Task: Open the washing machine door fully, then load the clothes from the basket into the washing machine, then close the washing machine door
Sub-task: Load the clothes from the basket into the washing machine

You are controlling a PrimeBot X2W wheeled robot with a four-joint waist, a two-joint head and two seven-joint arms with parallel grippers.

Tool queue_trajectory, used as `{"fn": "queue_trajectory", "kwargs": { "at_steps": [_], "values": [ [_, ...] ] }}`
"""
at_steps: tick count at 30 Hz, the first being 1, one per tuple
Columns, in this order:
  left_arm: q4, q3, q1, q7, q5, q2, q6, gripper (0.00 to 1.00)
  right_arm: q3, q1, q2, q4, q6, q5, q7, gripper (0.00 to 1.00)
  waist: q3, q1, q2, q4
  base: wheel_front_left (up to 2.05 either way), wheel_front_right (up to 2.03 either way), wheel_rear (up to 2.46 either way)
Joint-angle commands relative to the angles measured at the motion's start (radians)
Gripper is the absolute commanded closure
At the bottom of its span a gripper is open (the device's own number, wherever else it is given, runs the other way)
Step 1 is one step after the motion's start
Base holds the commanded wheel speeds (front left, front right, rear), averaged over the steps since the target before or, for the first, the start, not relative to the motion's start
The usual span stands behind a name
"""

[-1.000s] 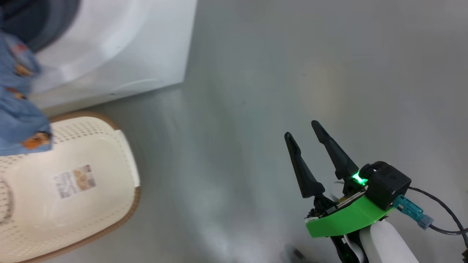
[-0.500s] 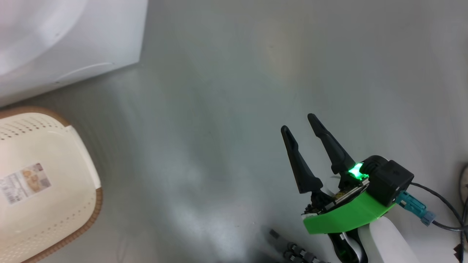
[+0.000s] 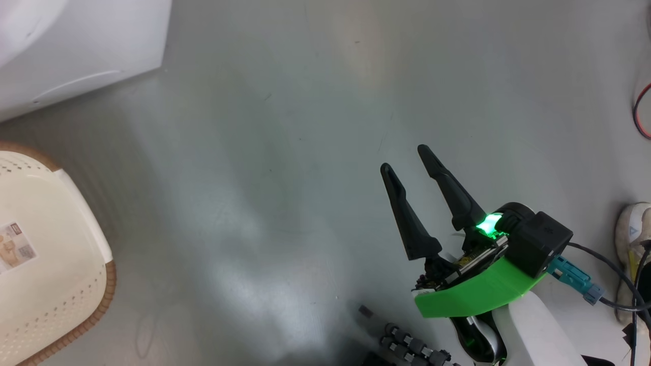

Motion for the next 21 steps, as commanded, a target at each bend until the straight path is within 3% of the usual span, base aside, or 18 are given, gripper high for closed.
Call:
{"fn": "queue_trajectory", "kwargs": {
  "at_steps": [1, 10, 11, 12, 21],
  "values": [
    [0.014, 0.005, -0.002, 0.02, -0.012, 0.035, -0.007, 1.0, 0.018, 0.009, -0.004, -0.023, 0.006, 0.014, -0.012, 0.0, 0.004, 0.0, 0.0, 0.005, 0.0, 0.0, 0.0],
    [0.132, 0.026, 0.033, 0.165, -0.094, 0.004, -0.028, 1.0, 0.024, -0.008, -0.004, -0.011, 0.006, 0.007, -0.012, 0.0, 0.0, 0.0, 0.0, 0.034, 0.0, 0.0, 0.0],
    [0.134, 0.027, 0.037, 0.165, -0.097, 0.003, -0.025, 0.61, 0.024, -0.01, -0.004, -0.009, 0.006, 0.005, -0.012, 0.0, -0.003, 0.0, 0.0, 0.036, 0.0, 0.0, 0.0],
    [0.134, 0.028, 0.042, 0.166, -0.101, 0.002, -0.023, 0.0, 0.023, -0.012, -0.004, -0.007, 0.006, 0.004, -0.012, 0.0, -0.007, 0.0, 0.0, 0.039, 0.0, 0.0, 0.0],
    [0.119, 0.023, 0.102, 0.125, -0.118, -0.011, -0.028, 0.0, 0.013, -0.013, -0.004, 0.005, 0.006, -0.008, -0.012, 0.0, -0.044, 0.0, 0.0, 0.066, 0.0, 0.0, 0.0]
  ]
}}
